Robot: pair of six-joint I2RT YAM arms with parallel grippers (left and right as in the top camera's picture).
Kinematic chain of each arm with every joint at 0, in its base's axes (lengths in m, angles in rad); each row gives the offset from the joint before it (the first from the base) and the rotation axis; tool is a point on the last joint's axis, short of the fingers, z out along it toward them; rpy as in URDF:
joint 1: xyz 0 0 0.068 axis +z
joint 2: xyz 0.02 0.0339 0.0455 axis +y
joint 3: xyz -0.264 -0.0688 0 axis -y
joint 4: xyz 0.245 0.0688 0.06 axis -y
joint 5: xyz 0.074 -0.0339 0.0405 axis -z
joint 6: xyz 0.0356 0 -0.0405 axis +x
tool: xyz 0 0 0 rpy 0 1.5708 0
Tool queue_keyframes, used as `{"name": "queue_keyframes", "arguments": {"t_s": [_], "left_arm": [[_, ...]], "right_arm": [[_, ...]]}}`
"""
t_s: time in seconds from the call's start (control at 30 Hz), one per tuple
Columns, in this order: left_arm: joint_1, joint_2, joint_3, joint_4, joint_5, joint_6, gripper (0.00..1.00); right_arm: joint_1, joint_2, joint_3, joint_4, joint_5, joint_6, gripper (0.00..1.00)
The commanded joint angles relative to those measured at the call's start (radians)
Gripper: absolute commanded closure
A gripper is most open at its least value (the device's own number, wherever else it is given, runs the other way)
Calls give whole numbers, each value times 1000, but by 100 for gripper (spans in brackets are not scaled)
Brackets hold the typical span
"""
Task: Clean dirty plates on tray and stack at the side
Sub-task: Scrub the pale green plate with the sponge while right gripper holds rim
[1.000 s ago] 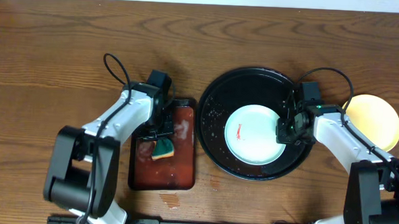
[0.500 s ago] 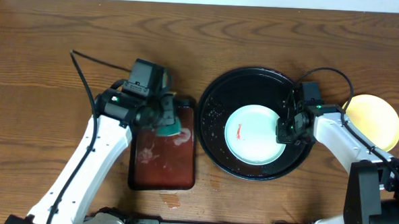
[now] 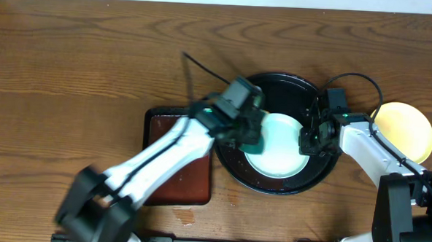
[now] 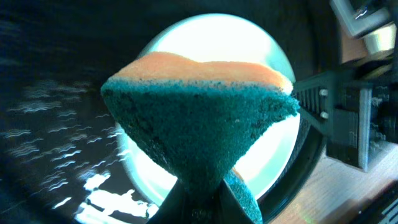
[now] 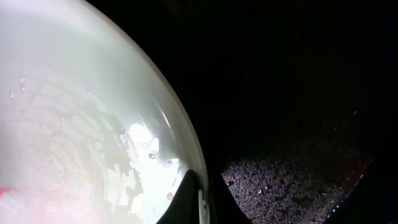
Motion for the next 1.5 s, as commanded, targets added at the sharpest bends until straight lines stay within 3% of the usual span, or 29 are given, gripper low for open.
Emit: {"name": "queue_keyframes", "arguments": {"t_s": [0.0,0.27,0.47,0.67,0.83,0.93,1.23,1.47], "left_arm": [[-26,92,17,71,112,-67,93],[-48,303,17,125,112,-127,93],[-19,336,24,-34,-159,-126,92],[8,333,145,-262,-439,-103,93],[6,333,190,-262,-474,-66,92],[5,344,190,-225,-394,-66,92],[-27,397,190,-46,190,-89,92],[-89,397,190,4,342,-88,92]], "right_arm": [[11,40,-19,10,-5,3,99],[11,40,-19,9,-5,3,99],[11,40,-19,1,-5,3,99],[11,40,-19,2,-5,3,99],[11,40,-19,1,-5,3,99],[11,40,-19,0,-5,2,99],[11,40,-19,1,-5,3,99],[11,40,-19,2,-5,3,99]]}}
